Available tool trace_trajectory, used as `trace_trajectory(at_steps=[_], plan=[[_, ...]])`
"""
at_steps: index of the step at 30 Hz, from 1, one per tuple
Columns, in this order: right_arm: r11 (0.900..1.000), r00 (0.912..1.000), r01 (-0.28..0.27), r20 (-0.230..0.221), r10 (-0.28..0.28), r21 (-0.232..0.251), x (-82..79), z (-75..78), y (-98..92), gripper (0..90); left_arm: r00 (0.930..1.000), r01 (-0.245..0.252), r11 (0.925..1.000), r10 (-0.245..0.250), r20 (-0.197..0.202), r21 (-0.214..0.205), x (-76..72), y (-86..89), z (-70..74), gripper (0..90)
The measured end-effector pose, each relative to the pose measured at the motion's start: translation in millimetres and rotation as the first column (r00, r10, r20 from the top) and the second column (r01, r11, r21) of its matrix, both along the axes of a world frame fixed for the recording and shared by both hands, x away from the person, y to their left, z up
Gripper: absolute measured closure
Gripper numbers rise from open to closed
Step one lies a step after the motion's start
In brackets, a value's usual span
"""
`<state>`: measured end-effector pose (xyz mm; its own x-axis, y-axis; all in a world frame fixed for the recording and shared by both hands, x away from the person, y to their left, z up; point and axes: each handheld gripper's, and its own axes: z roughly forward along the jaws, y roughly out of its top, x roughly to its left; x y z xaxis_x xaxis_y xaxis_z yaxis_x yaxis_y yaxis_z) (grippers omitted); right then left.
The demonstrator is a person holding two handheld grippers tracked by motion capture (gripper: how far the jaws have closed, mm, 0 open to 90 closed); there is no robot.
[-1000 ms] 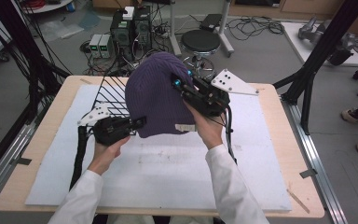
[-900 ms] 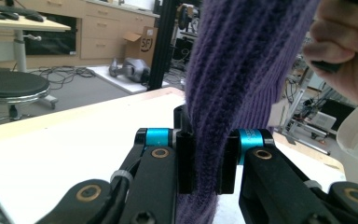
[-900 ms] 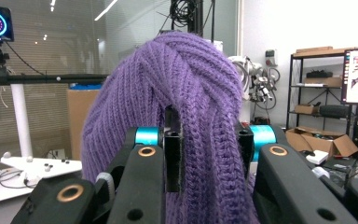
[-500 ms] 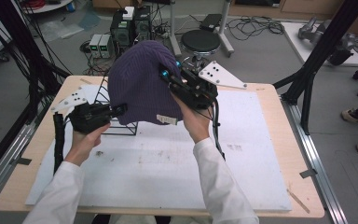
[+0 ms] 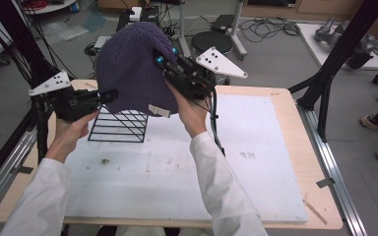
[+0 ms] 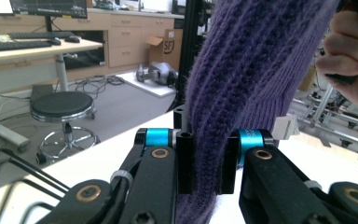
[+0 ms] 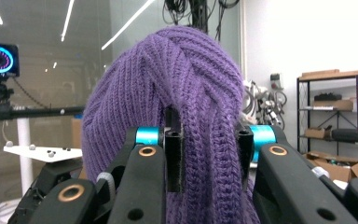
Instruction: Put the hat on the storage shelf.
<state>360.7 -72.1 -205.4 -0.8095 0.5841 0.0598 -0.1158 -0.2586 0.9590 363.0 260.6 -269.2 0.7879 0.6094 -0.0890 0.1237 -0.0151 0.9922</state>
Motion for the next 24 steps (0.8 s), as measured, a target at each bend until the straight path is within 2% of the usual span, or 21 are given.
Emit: trace_trajectory(at_steps=[3, 9, 11, 17, 22, 24], plan=[[0.9998, 0.9999, -0.001, 0.014, 0.001, 0.019, 3.9, 8.6, 8.4, 74.4, 0.9994, -0.027, 0.9996, 0.027, 0.020, 0.006, 4.2, 10.4, 11.5, 82.1], [0.9996, 0.9998, -0.016, 0.011, 0.015, 0.025, 8.0, 12.0, 24.9, 74.4, 0.9979, -0.061, 0.9981, 0.061, 0.020, -0.011, 8.1, 30.2, 17.5, 82.1], [0.9997, 0.9997, -0.021, 0.015, 0.021, 0.012, 11.0, 12.5, 34.1, 74.4, 0.9975, -0.068, 0.9976, 0.068, 0.019, -0.009, 8.9, 36.5, 17.0, 82.1], [0.9996, 0.9995, -0.026, 0.019, 0.026, -0.012, 18.2, 8.8, 50.4, 74.4, 0.9954, -0.096, 0.9952, 0.096, -0.001, -0.018, 12.4, 54.7, 8.9, 82.1], [0.9989, 0.9999, 0.000, 0.010, 0.000, -0.047, 23.0, 1.4, 62.1, 74.3, 0.9948, -0.099, 0.9950, 0.099, -0.022, -0.012, 12.7, 66.5, -2.7, 82.0], [0.9971, 0.9999, 0.007, 0.010, -0.007, -0.075, 24.3, -3.2, 67.2, 74.3, 0.9942, -0.104, 0.9946, 0.104, -0.027, -0.003, 12.7, 69.9, -9.0, 82.0]])
